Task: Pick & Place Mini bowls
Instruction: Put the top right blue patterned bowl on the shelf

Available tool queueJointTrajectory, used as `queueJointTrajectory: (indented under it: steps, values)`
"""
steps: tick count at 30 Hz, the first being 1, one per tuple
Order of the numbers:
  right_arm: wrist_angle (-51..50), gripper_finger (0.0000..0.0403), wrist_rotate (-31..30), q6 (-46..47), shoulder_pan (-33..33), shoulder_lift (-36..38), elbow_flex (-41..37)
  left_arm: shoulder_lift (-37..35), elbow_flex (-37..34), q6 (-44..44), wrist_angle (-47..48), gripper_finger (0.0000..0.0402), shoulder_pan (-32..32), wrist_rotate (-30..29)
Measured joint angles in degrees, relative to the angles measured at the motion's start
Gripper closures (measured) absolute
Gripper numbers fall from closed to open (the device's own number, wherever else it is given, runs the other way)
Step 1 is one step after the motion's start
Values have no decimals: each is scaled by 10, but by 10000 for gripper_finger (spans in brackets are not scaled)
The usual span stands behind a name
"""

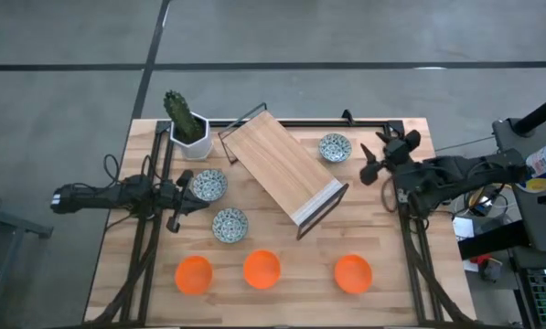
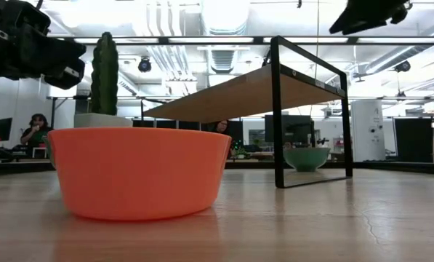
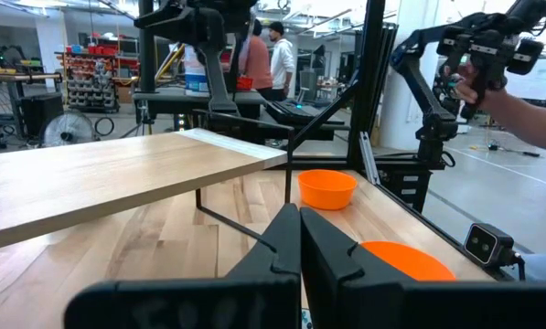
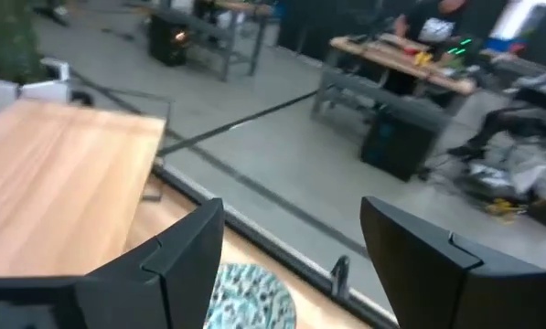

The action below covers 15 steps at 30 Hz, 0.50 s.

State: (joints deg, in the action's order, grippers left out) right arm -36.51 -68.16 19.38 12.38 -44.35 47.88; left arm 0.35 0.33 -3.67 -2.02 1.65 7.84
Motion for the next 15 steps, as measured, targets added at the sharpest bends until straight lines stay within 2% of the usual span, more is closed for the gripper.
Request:
queueJointTrajectory:
  steps: [3,5,9,15]
  values:
    - [47,162,-12,-30,-22,-35,6,0,0,0,0,402,0,0]
    - [56,168,26,-36,-49,-56,21,0,0,0,0,402,0,0]
    - [27,172,187,20,-139,-89,71,0,0,0,0,402,0,0]
    - [-94,170,416,75,-328,-137,139,0,0,0,0,402,0,0]
